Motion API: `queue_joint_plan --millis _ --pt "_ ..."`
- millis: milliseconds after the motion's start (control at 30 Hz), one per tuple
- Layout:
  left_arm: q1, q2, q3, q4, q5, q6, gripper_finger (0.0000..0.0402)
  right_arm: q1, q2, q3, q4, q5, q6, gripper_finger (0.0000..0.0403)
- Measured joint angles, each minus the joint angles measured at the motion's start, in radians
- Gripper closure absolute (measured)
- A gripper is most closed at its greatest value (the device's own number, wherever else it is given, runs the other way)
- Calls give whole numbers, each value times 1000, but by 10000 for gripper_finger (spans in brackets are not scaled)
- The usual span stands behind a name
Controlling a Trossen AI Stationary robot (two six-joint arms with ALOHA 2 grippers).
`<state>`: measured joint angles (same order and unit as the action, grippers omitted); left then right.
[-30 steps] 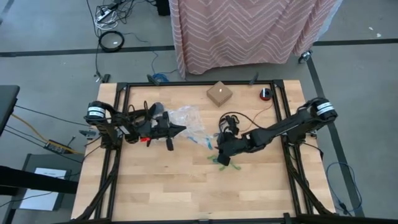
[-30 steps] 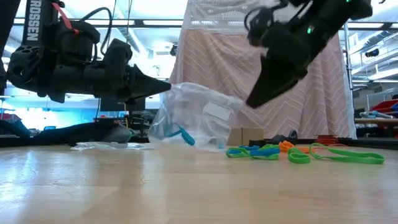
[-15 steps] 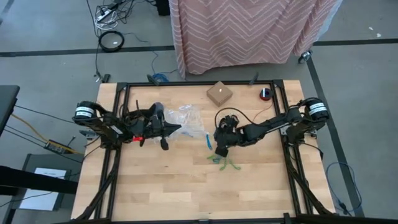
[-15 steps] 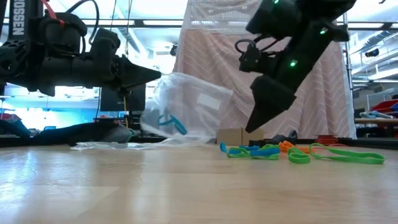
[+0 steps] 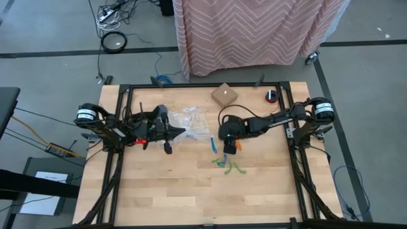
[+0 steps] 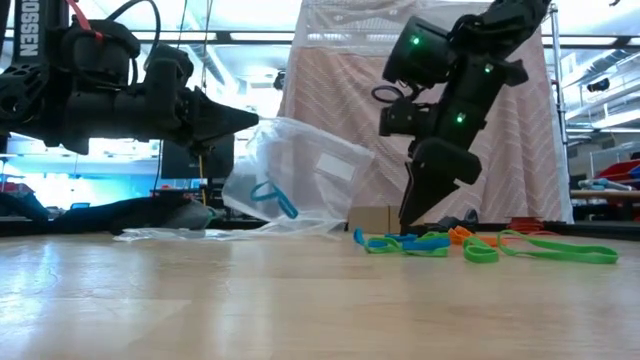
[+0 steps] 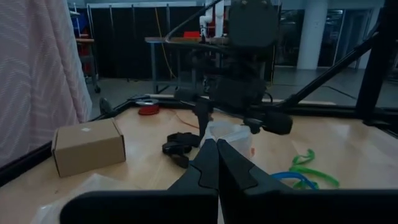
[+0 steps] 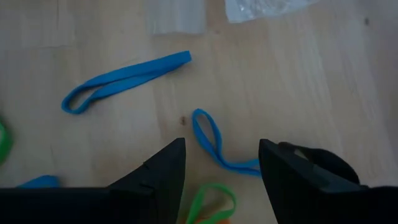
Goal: Sort rubber bands
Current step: Put the blue rubber band into the transparent zip bag
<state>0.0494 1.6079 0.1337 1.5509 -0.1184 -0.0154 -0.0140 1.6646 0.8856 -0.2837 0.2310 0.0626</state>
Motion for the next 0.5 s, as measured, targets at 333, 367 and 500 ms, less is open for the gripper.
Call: queue_joint_plan --millis 333,367,500 --pt "0 0 0 -6 0 -2 402 -27 39 -1 22 -75 -15 221" --pt "0 0 1 -7 0 -2 402 -27 39 -1 29 -68 -16 223" --pt "0 1 1 -9 0 -11 402 -27 54 1 57 -72 -36 238"
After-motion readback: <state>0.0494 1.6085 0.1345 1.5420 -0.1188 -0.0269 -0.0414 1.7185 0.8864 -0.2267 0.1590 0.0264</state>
